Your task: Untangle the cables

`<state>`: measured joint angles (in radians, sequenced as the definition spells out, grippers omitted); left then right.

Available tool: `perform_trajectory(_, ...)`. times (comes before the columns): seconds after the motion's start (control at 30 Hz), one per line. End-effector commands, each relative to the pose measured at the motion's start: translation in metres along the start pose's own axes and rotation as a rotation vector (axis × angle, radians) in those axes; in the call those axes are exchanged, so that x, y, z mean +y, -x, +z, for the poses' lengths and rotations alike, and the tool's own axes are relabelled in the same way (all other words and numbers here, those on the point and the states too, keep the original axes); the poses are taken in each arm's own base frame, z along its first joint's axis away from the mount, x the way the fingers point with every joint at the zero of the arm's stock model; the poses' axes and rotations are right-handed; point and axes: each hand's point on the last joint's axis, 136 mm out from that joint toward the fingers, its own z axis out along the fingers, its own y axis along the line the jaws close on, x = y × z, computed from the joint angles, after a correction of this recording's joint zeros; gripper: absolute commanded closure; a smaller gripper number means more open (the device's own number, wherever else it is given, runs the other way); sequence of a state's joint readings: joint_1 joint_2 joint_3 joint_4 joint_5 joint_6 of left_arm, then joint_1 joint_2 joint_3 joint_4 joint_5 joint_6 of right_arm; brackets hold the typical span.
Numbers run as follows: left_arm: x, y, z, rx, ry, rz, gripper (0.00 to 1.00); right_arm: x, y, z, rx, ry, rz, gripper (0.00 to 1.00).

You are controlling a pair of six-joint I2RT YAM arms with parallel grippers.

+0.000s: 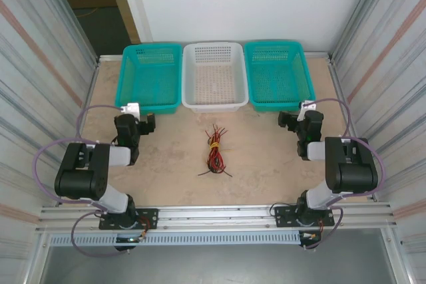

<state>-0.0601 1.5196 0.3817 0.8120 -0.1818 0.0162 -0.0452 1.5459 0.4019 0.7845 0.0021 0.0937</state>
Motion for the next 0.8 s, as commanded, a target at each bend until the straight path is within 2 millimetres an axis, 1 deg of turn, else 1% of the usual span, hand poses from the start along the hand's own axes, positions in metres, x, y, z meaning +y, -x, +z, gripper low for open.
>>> perform_trajectory(0.0,0.0008,0.0117,0.0006,-0.032,-0.002,0.004,0.01,0.0025,0.0075,-0.0002,-0.023,0.008,-0.004,0.01)
perform_trajectory(0.77,0.0006,0.0117,0.0001,-0.034,-0.007,0.001,0.01,0.0023,0.0086,0.0001,-0.026,0.009,-0.003,0.01)
